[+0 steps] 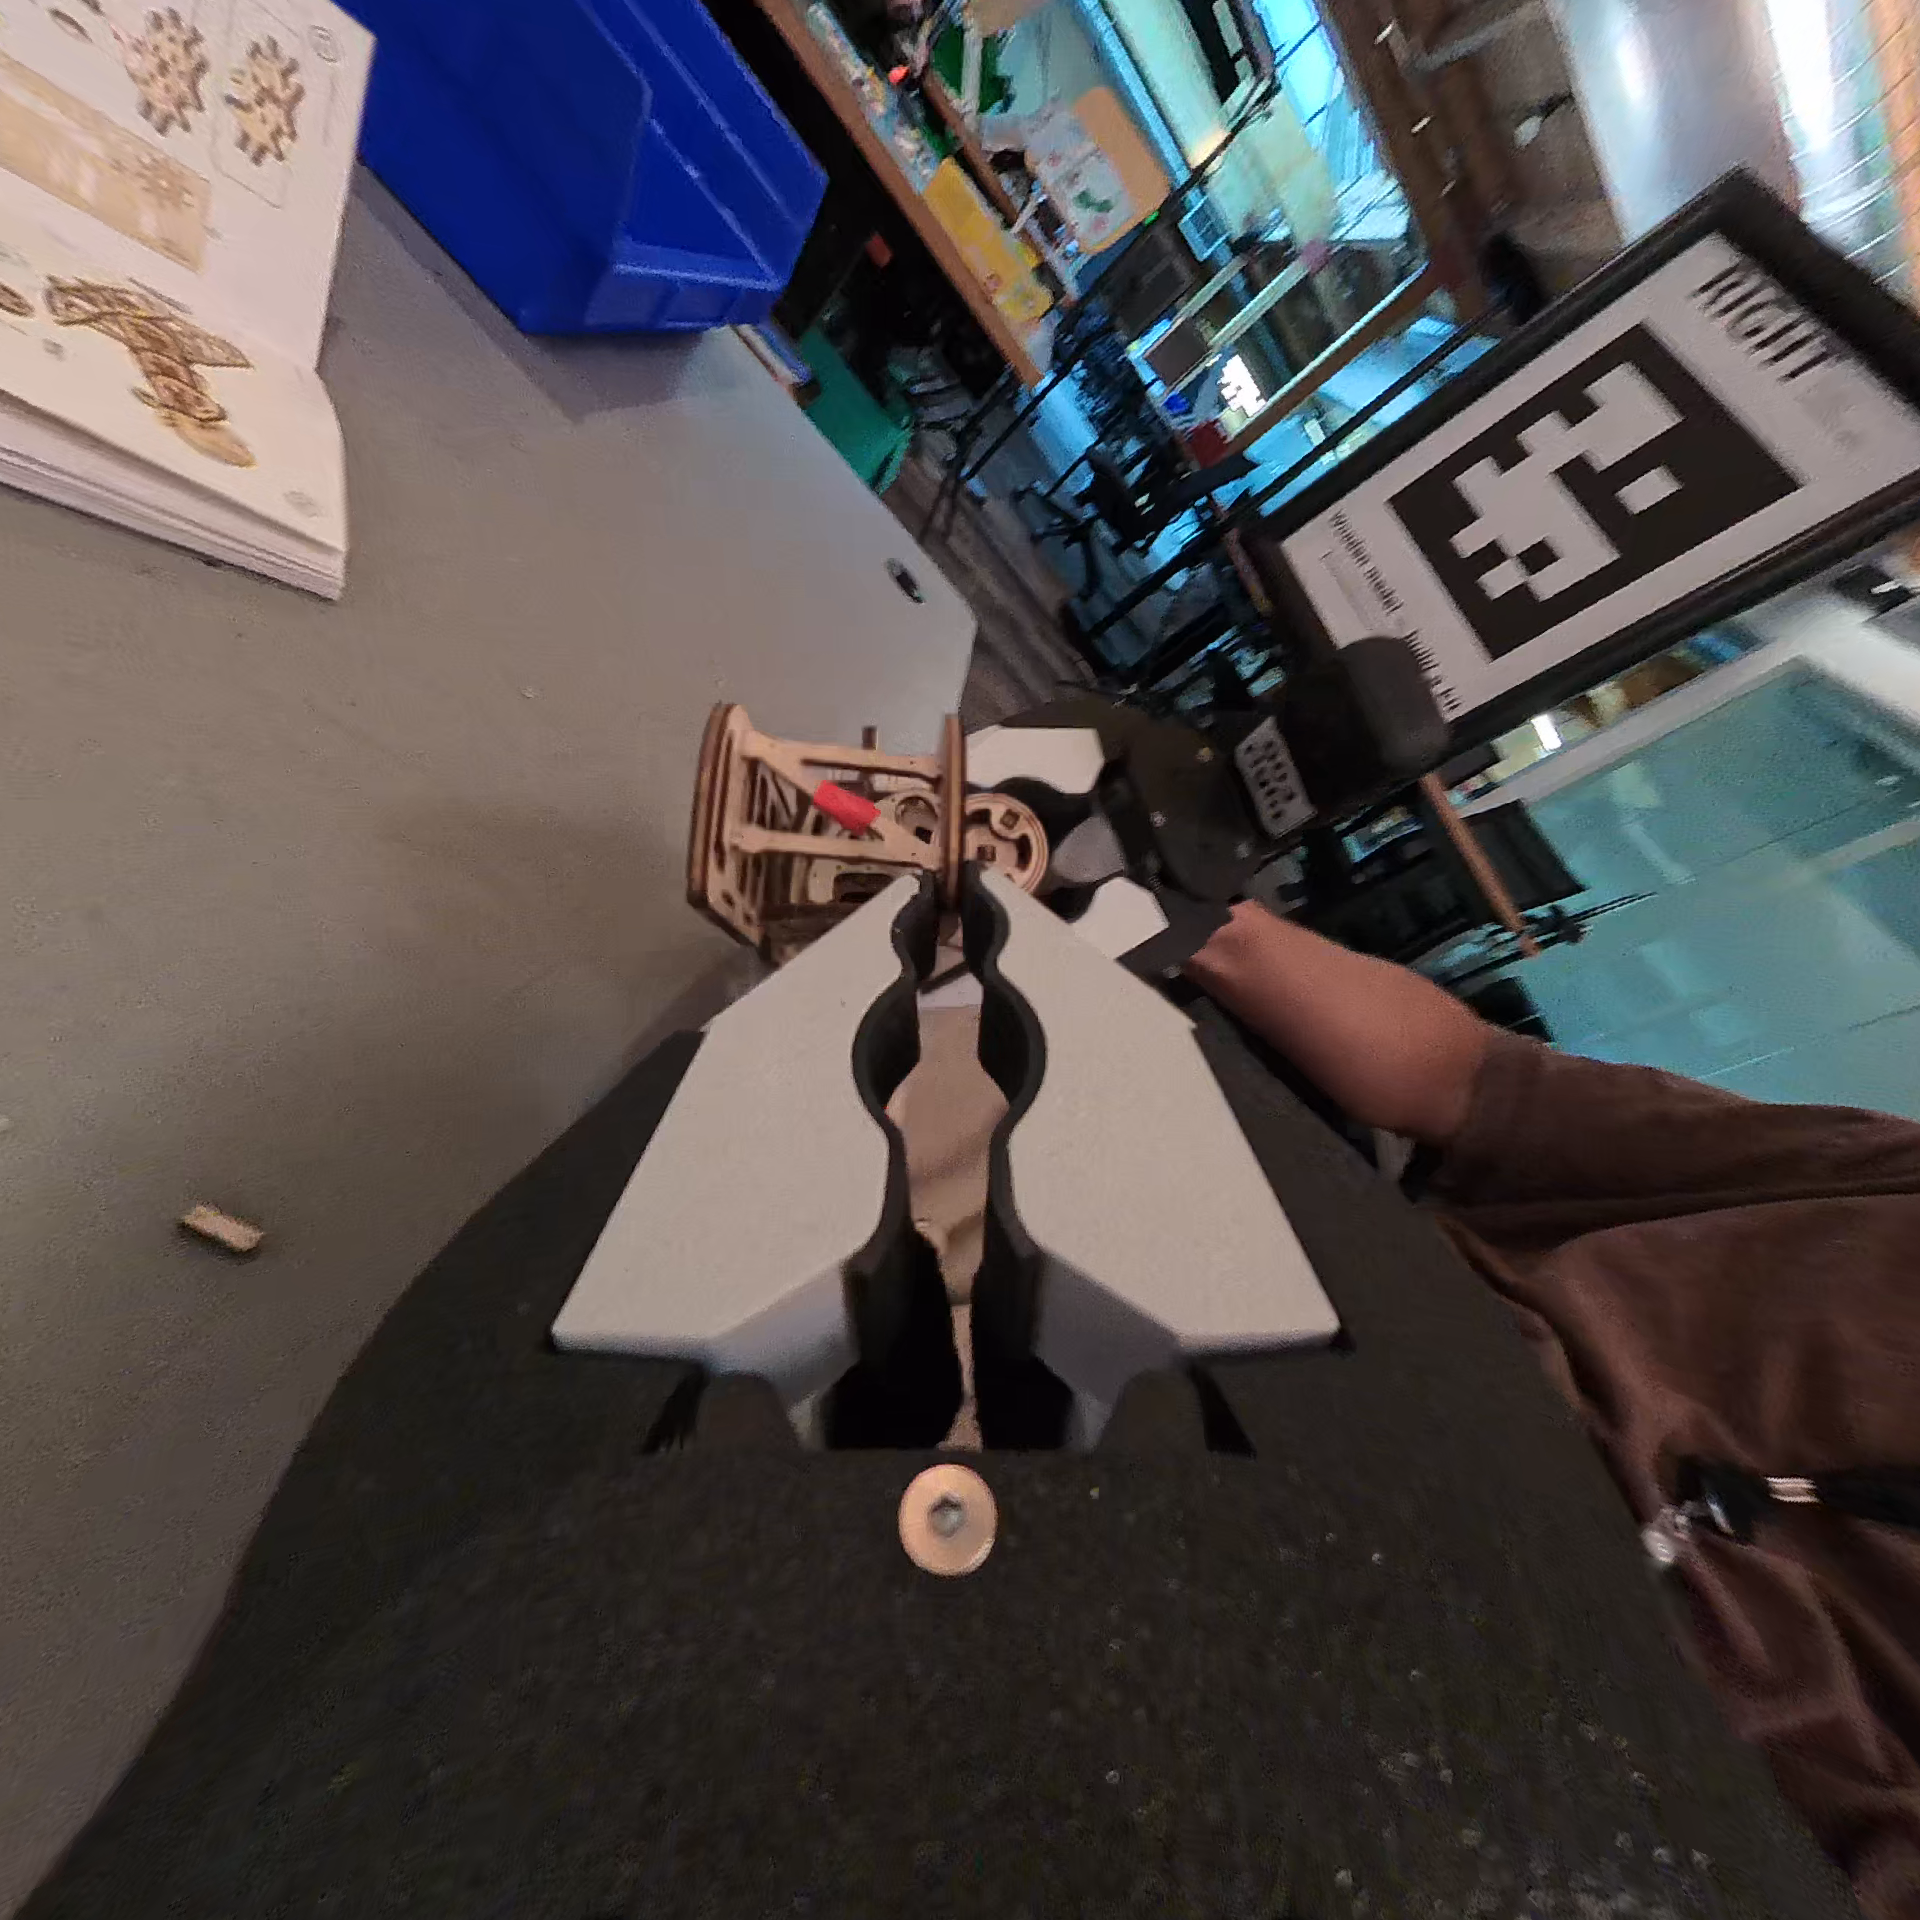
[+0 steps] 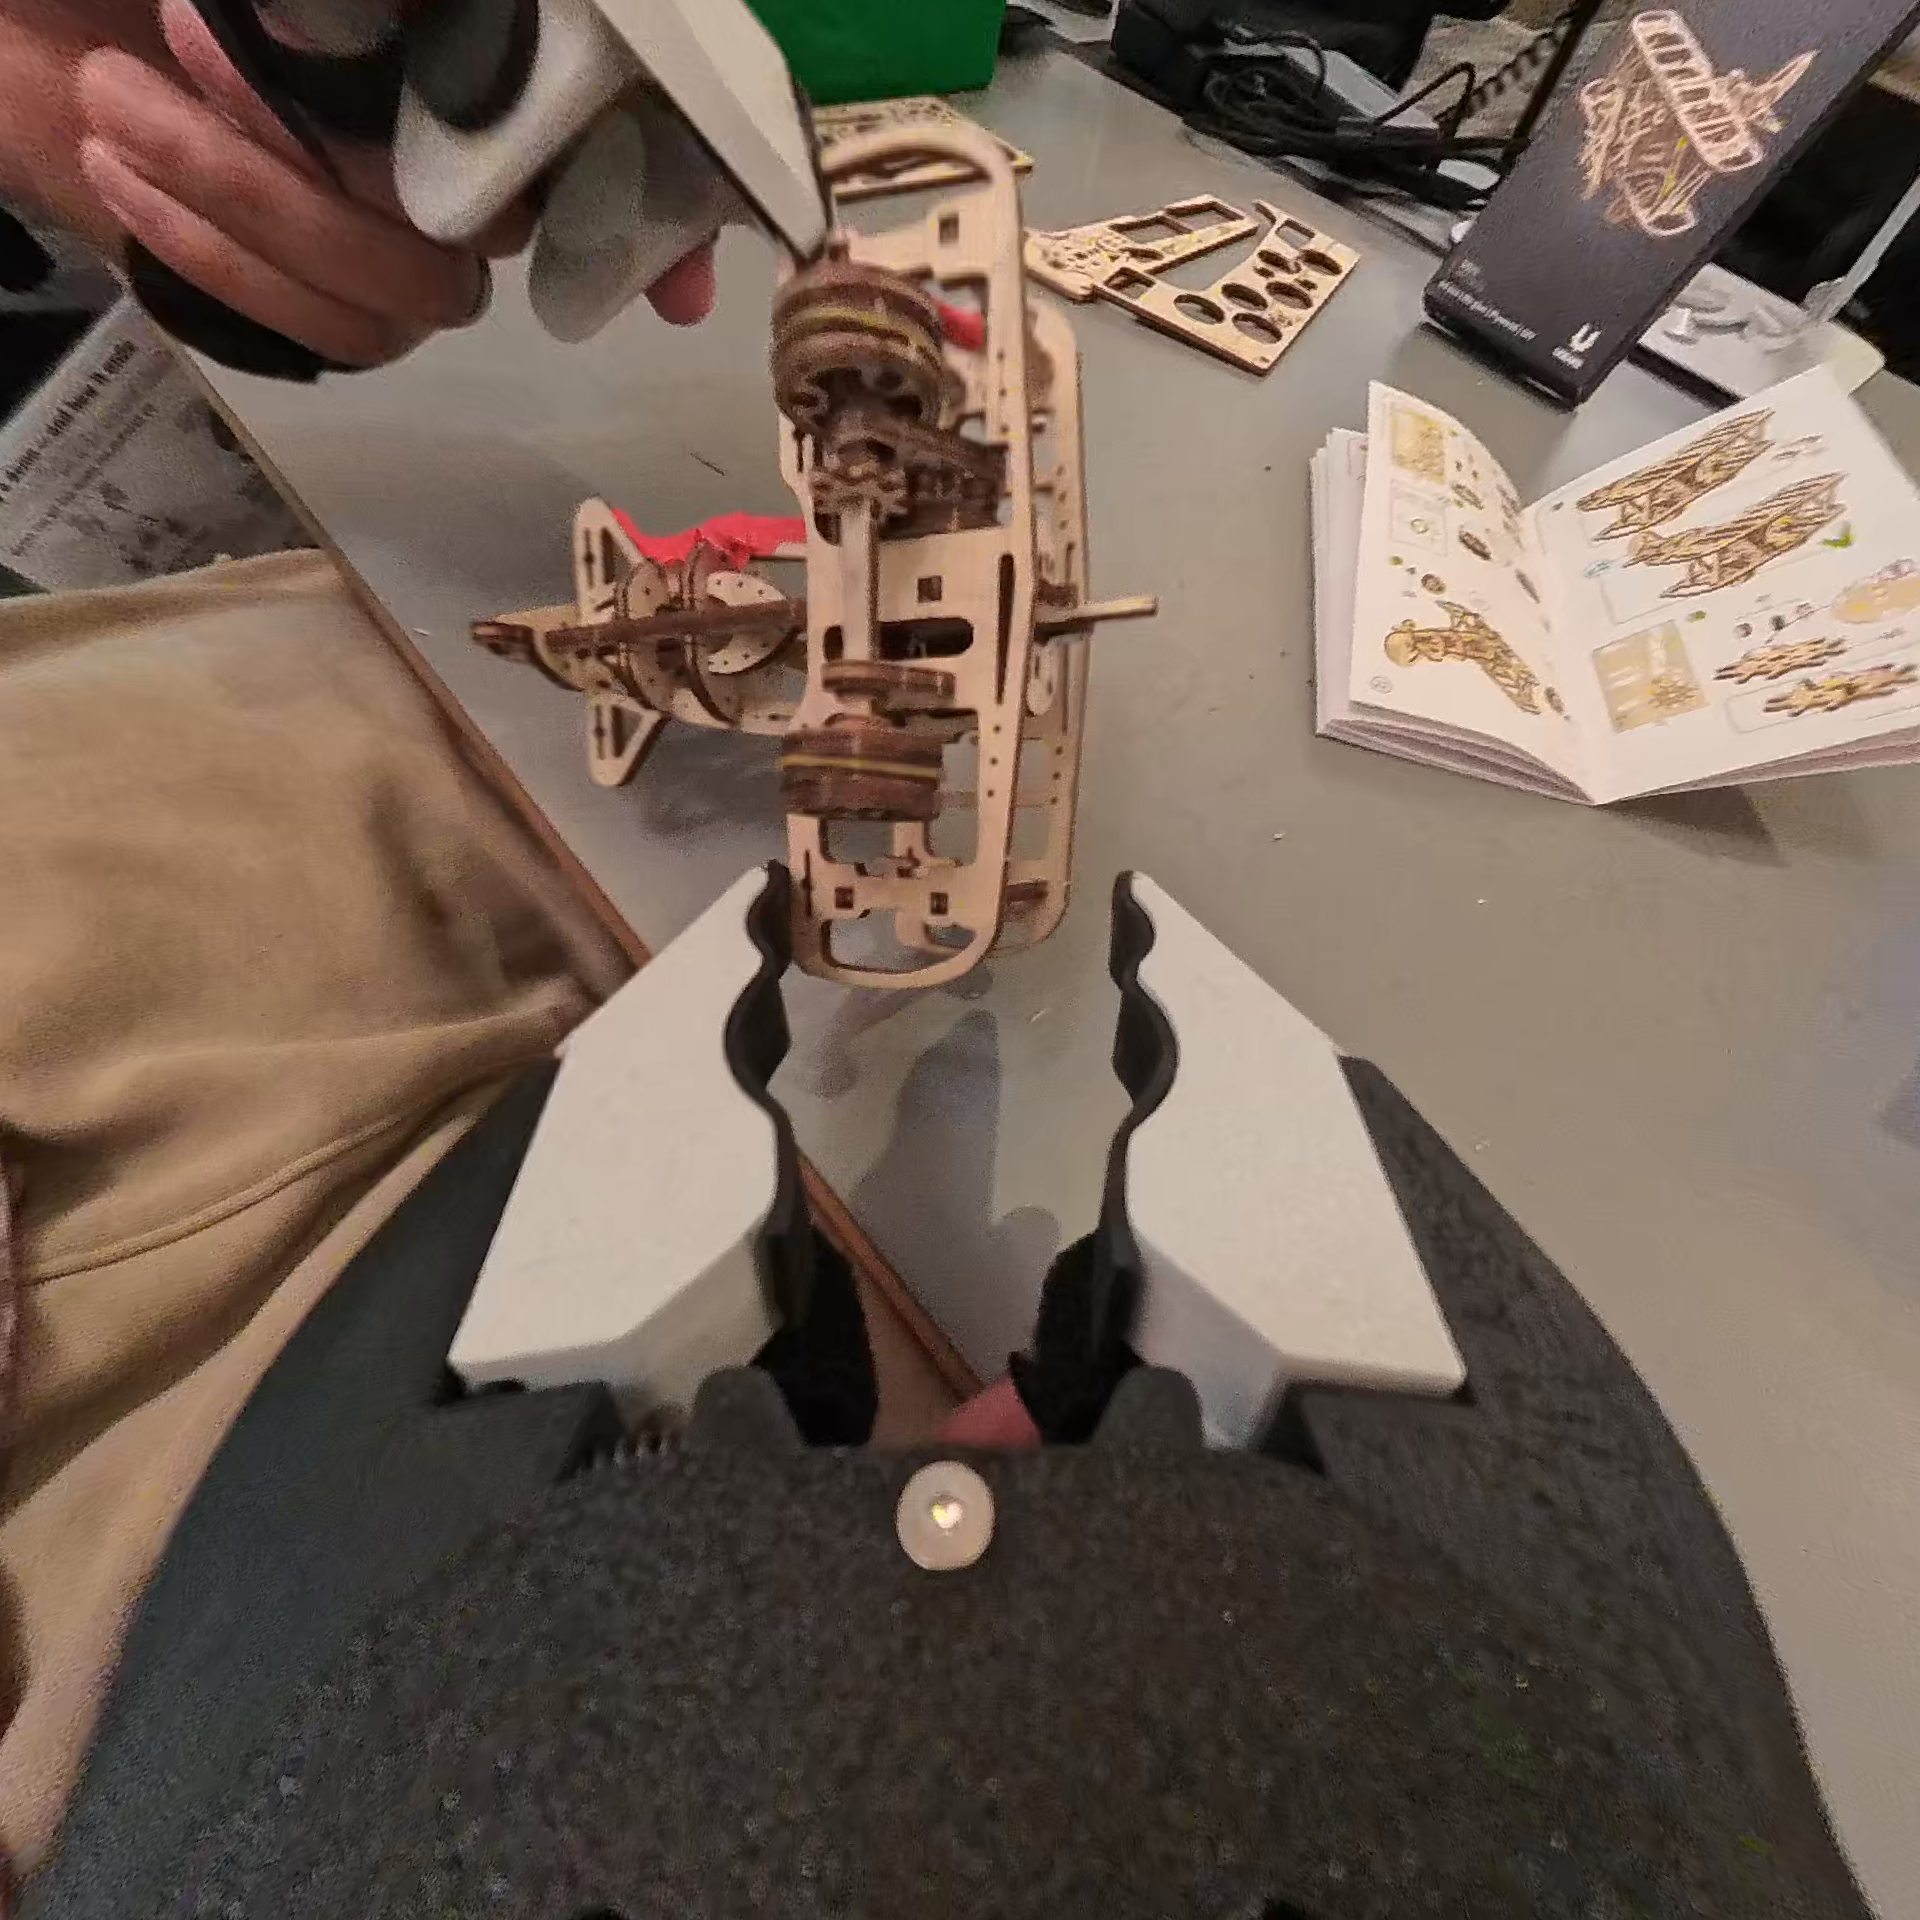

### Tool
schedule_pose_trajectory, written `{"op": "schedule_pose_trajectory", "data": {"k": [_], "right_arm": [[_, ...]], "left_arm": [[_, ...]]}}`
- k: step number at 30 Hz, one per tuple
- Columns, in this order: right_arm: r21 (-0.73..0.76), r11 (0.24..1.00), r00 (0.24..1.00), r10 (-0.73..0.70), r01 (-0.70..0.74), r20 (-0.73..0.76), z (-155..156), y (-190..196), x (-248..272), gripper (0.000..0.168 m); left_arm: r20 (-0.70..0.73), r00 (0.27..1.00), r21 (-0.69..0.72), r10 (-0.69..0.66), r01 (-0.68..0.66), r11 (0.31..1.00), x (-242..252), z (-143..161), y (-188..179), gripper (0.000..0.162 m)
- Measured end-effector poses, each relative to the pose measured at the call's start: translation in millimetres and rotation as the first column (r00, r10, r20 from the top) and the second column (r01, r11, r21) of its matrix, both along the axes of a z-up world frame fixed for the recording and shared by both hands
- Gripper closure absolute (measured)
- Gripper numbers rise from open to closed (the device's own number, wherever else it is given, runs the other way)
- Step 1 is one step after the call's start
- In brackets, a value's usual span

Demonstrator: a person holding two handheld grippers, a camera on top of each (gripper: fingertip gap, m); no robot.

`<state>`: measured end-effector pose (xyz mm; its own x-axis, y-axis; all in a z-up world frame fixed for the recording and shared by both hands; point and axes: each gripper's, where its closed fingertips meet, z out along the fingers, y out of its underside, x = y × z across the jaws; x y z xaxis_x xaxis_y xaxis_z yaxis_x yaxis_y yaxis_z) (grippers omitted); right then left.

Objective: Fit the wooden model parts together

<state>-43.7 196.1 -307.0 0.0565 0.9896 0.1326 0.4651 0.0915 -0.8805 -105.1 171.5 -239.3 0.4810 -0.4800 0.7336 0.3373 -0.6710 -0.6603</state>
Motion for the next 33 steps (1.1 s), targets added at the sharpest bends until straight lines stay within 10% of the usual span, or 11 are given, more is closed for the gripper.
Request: {"op": "schedule_pose_trajectory", "data": {"k": [12,24,33], "right_arm": [[0.488,0.869,0.933,0.107,0.081,-0.345,121,-37,13,0.13],[0.525,0.846,0.93,0.115,0.093,-0.35,123,-39,14,0.131],[0.224,0.974,0.984,0.019,0.022,-0.178,75,-14,8,0.103]], "left_arm": [[0.282,0.942,0.299,-0.183,0.095,0.95,4,75,-44,0.162],[0.288,0.94,0.314,-0.186,0.09,0.945,4,74,-45,0.162],[-0.249,0.96,0.359,0.126,-0.03,0.933,1,54,-27,0.162]]}}
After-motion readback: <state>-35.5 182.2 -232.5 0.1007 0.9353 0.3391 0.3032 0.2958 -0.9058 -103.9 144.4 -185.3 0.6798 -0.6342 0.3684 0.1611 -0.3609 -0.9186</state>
